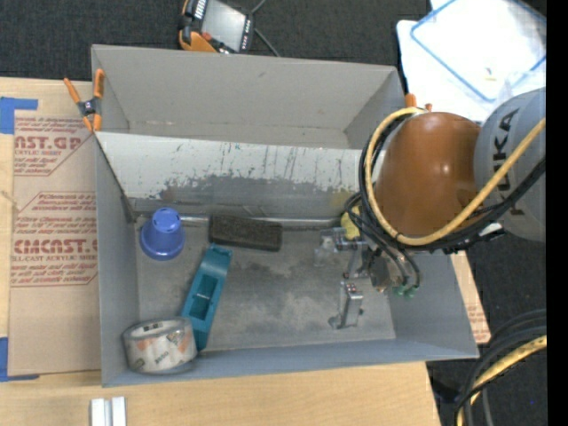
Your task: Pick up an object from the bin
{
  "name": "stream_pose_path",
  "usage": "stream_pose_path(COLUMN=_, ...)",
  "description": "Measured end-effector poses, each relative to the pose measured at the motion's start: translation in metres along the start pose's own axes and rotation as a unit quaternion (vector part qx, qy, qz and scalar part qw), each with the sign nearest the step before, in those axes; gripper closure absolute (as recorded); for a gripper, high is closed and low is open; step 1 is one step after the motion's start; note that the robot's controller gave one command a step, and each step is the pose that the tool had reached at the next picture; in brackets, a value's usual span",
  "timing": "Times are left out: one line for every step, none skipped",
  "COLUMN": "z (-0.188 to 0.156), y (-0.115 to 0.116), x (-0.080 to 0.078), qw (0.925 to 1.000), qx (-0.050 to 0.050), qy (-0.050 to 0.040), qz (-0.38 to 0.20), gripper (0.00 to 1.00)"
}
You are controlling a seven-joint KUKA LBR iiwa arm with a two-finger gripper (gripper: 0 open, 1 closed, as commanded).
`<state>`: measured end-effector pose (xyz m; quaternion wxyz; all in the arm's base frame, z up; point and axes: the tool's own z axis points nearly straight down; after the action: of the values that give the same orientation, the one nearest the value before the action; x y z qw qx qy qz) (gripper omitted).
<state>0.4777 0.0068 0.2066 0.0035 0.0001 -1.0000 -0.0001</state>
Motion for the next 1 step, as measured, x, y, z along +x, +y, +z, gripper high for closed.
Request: stream_pose_path(z=-0.0034, y=0.0001, x=-0.0018, qw=1.0000, qx=0.000, qy=-0.0040, qz=0.000, gripper=0.00)
